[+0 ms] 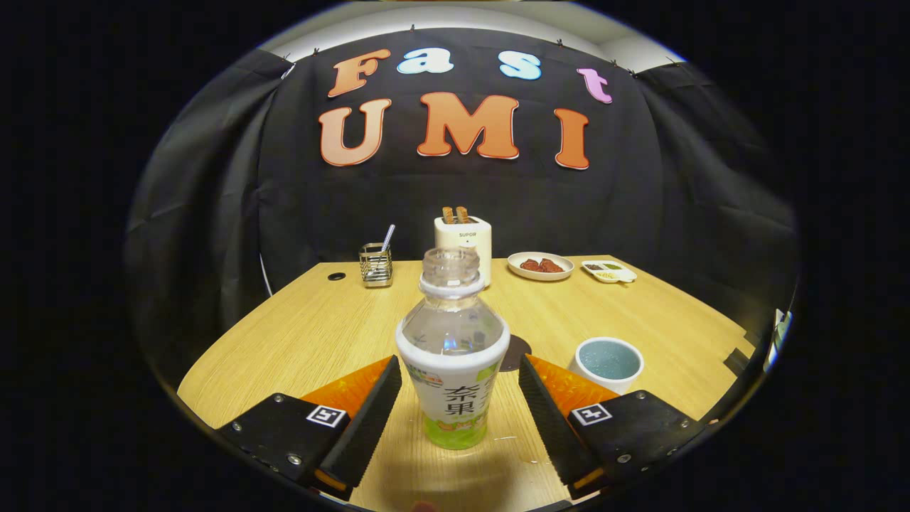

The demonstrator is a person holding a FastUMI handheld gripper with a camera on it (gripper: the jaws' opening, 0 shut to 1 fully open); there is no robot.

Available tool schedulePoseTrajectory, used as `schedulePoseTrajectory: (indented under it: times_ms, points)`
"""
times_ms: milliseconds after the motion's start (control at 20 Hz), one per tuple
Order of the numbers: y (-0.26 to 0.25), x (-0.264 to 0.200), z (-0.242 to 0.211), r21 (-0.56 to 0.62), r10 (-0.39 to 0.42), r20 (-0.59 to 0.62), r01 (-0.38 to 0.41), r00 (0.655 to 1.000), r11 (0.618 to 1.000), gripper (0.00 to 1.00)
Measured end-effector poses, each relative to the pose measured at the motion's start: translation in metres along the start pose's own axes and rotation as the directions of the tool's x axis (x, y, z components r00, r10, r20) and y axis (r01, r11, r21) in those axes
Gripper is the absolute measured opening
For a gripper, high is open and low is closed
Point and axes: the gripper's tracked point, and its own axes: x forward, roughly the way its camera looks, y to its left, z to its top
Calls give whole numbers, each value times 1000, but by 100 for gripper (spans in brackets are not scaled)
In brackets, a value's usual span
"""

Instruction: Take the bottle from table, then pour the juice into the cup, finally place the bottle on the coaster

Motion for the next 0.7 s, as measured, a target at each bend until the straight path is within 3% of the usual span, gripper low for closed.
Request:
schedulePoseTrajectory:
  times_ms: [450,500,650,700]
  points:
    - [0,15,-29,-50,-26,-43,24,999,998,97]
    - [-1,16,-29,-55,-29,-40,27,999,998,94]
    - [4,14,-30,-53,-6,-43,4,999,999,66]
    - [5,14,-30,-53,-7,-44,4,999,999,64]
